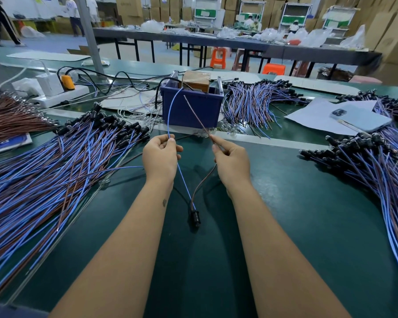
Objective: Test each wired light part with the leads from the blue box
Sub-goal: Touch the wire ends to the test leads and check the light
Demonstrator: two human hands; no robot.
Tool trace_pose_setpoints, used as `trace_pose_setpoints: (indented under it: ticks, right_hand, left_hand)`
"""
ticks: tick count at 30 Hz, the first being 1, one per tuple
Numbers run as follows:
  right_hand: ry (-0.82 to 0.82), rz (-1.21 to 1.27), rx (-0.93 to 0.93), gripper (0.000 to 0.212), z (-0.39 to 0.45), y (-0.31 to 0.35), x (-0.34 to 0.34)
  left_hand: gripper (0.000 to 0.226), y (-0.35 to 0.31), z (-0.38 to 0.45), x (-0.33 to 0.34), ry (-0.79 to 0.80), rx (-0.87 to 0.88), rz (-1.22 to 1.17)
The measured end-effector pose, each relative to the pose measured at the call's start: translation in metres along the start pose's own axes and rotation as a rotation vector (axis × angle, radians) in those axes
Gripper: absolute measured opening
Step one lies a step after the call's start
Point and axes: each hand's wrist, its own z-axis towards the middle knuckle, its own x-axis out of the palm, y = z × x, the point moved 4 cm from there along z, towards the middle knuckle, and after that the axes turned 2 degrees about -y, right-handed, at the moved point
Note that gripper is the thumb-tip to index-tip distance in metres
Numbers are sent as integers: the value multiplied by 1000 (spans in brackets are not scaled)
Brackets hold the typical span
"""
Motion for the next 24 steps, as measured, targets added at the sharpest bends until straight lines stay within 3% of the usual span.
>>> trace_pose_setpoints:
  ticks: [10, 21, 24]
  right_hand:
    - [-171, 141, -2, 28, -2, 3, -11]
    - [-154, 131, 0, 27, -4, 4, -12]
    - [-154, 124, 7, 27, -6, 7, -13]
  left_hand:
    - [9, 2, -1, 1, 20, 3, 21]
    - [15, 0, -5, 2, 65, 40, 29]
    - [23, -3, -5, 5, 115, 29, -64]
